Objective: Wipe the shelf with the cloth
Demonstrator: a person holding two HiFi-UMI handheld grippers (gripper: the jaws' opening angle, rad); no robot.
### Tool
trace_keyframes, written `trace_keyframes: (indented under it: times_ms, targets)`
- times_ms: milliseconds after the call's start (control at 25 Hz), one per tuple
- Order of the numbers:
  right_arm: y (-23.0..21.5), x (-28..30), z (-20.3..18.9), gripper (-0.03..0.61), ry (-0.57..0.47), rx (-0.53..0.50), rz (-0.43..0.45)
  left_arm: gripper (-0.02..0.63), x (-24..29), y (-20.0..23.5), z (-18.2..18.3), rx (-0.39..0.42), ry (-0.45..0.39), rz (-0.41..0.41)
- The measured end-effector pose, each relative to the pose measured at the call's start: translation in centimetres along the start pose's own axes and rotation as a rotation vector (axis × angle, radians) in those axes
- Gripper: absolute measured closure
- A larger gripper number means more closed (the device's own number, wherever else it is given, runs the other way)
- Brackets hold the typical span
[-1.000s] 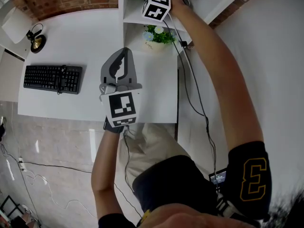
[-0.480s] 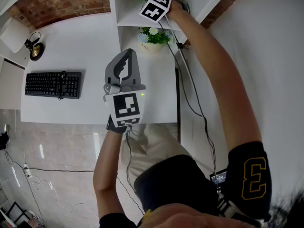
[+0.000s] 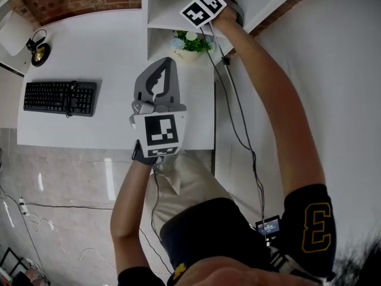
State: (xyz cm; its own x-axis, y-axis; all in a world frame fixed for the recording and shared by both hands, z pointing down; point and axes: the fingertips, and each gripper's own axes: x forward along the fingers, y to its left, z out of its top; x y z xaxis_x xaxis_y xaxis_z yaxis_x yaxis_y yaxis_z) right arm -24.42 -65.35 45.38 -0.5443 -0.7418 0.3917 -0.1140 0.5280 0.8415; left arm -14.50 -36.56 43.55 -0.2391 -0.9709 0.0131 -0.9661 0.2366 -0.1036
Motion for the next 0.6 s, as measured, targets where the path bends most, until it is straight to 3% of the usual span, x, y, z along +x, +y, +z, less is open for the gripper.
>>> trace_keyframes:
  times_ms: [240,400,600]
  targets:
    - [0.1,-0.2,0.0,0.532,0.006,0.01,-0.007,0.598,-0.7,0.3,-0.7,-0.026,0.004,0.004]
    - [-0.6,-1.3,1.7,0.532,-0.088,0.062,-0.028,0.598,-1.5,1.6,-0.3,-0.037,0.015,0.023]
    - [2.0,-4.7,7.7,0.532,-0.23,0.093,0.113,0.598,-3.6,3.4,-0.1,-0.08,0.037,0.071]
